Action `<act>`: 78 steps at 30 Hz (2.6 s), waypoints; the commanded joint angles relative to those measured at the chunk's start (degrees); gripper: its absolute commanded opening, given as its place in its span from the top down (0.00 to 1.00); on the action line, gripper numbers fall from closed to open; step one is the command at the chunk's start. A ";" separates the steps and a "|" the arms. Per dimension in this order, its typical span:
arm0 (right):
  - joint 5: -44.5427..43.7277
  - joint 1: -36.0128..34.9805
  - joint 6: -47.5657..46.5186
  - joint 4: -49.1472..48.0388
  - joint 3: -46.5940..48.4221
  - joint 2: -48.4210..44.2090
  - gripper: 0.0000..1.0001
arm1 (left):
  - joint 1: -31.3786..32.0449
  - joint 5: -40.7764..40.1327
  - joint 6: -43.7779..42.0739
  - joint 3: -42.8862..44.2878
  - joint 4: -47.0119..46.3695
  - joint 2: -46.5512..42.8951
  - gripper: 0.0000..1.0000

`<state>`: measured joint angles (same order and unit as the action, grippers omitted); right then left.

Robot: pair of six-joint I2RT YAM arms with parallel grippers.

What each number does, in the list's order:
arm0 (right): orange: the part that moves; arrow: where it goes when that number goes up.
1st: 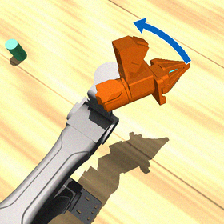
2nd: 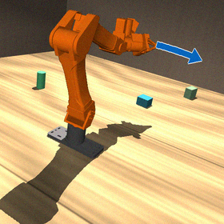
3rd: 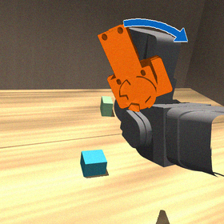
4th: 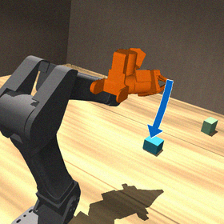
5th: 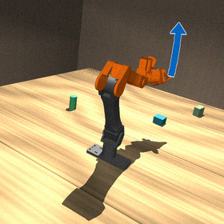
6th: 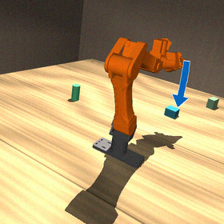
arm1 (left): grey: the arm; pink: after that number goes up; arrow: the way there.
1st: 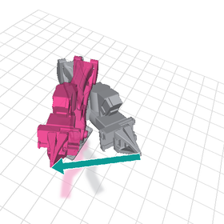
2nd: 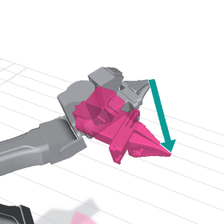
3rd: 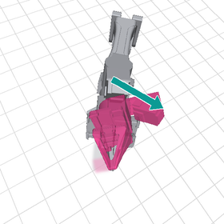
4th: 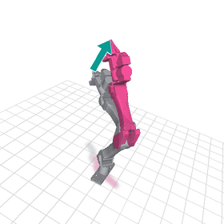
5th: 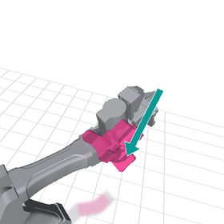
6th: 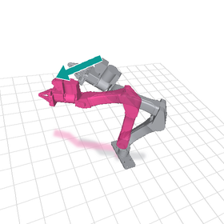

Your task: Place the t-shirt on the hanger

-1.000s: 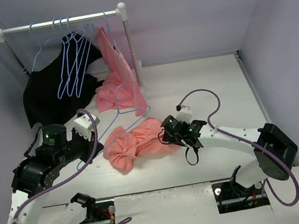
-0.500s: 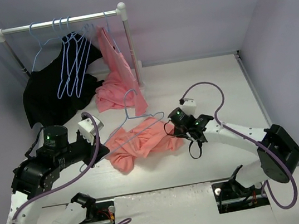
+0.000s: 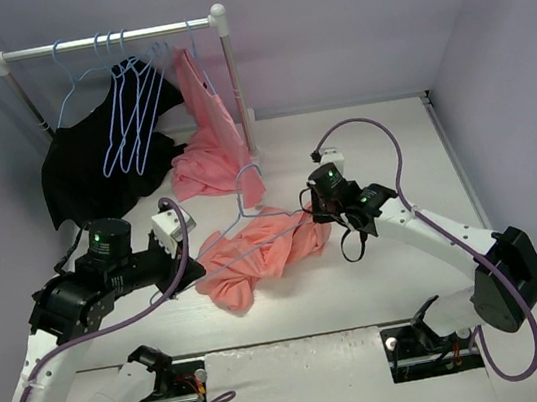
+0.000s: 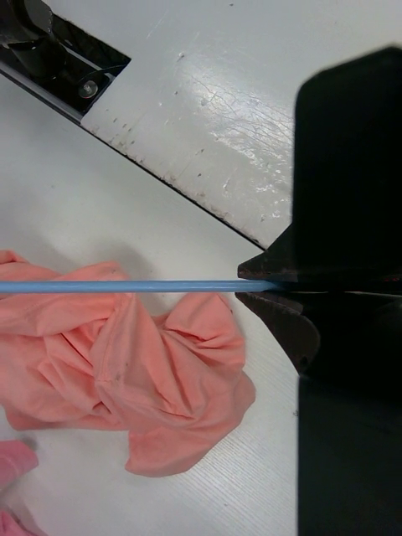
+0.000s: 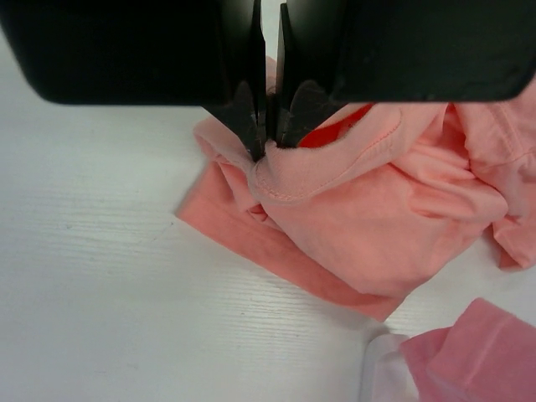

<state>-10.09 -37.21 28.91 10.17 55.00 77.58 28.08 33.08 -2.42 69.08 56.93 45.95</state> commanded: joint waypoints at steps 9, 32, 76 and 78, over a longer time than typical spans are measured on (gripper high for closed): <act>4.13 -0.14 -4.58 -0.71 5.11 -2.26 1.00 | 0.40 1.00 -1.10 -0.22 -7.09 4.34 1.00; 6.20 -4.78 -15.16 0.17 14.33 -5.92 0.99 | 0.75 6.17 4.77 -4.75 -25.02 4.40 1.00; 2.30 -2.95 -27.56 2.13 22.13 -7.97 1.00 | 0.75 -2.68 7.16 -8.42 -20.24 -9.13 1.00; 2.44 -2.43 -27.85 2.30 21.38 -8.76 1.00 | 0.75 -4.68 6.02 -7.55 -18.78 -9.39 1.00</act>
<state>-8.47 -40.77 2.81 15.68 74.41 71.48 28.67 29.08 7.48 58.15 38.07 36.14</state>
